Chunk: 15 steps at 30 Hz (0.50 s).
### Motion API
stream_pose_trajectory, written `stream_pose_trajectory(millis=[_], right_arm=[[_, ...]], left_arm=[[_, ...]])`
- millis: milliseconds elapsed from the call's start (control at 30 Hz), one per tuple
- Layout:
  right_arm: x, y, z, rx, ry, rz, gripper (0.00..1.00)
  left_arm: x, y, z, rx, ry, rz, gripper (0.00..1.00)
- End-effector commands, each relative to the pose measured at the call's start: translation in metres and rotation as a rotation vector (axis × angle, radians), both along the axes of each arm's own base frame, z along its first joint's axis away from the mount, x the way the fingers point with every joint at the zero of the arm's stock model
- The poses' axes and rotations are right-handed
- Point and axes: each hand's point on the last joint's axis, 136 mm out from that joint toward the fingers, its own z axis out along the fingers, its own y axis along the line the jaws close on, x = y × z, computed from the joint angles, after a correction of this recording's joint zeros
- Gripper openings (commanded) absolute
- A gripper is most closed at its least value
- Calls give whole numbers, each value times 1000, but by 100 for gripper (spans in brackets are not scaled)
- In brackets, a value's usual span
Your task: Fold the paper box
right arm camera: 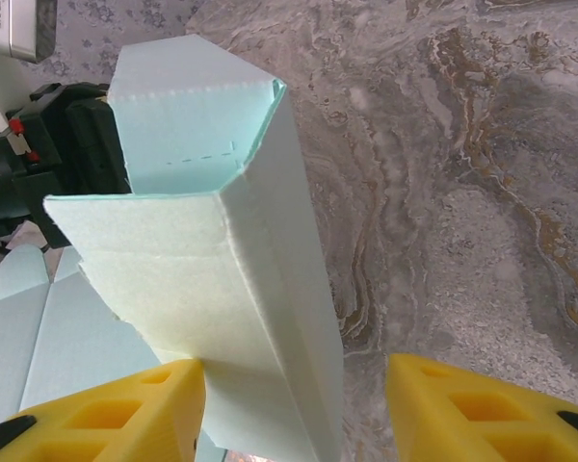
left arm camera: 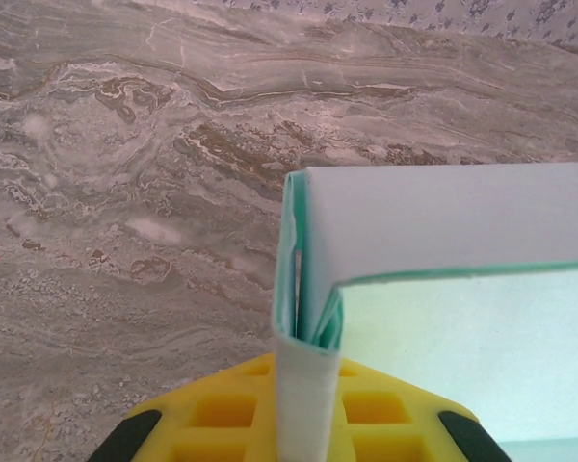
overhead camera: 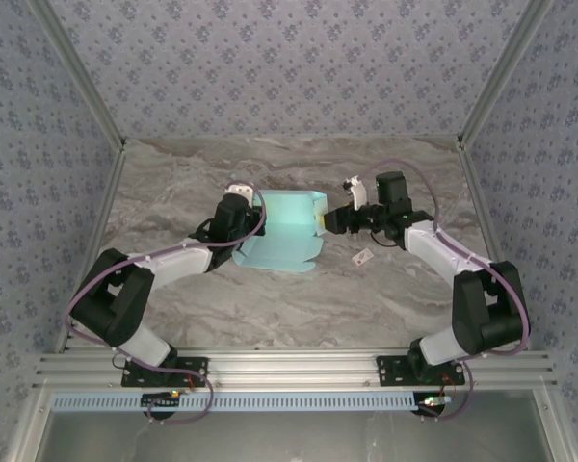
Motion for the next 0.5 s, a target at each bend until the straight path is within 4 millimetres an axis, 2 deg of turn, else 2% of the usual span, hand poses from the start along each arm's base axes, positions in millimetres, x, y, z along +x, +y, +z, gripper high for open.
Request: stream_pose_trajectory(millis=[0,467], right_arm=[[0,9,3,8,-21,45,53],[16,19,9,-35,-70,17,46]], left_arm=[[4,-10,25,-59,-41,-24,12],[3,-19,24,-61,-35,-54,12]])
